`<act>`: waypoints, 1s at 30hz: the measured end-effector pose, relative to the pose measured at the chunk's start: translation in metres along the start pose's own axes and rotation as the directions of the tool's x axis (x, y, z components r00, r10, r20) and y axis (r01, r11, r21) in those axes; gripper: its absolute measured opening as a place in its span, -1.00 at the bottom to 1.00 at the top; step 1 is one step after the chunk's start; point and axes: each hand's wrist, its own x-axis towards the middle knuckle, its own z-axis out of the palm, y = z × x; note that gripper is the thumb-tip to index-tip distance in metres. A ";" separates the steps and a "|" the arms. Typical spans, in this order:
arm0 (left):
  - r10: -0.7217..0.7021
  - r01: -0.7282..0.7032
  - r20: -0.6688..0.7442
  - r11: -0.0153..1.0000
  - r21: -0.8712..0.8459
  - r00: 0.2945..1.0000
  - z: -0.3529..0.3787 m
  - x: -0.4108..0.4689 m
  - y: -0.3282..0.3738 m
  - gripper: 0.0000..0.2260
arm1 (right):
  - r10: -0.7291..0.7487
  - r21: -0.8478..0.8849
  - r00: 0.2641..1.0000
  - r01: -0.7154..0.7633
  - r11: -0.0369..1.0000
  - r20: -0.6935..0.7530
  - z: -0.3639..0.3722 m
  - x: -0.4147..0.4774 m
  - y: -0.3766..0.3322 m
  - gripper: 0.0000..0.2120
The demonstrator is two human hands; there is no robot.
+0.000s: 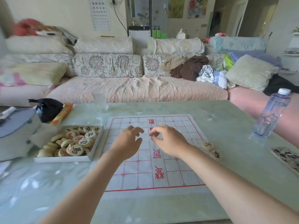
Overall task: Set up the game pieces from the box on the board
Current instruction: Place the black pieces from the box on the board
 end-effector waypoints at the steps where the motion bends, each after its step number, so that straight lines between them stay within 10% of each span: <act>1: -0.026 0.026 -0.019 1.000 0.014 0.999 -0.013 -0.005 -0.017 -0.74 | -0.010 0.016 1.000 0.009 1.000 0.017 0.009 0.009 -0.012 -0.88; 11: -0.277 0.310 -0.186 0.935 0.175 0.943 -0.100 -0.048 -0.163 -0.68 | -0.143 -0.007 0.966 0.148 0.989 0.217 0.106 0.100 -0.132 -0.75; 20: -0.251 0.241 0.014 0.941 0.236 0.968 -0.096 -0.058 -0.200 -0.58 | -0.213 -0.178 0.894 0.301 0.937 0.394 0.171 0.137 -0.171 -0.47; 30: -0.218 0.210 0.009 0.948 0.238 0.976 -0.096 -0.050 -0.198 -0.77 | -0.239 -0.080 0.943 0.264 0.961 0.232 0.160 0.138 -0.155 -0.59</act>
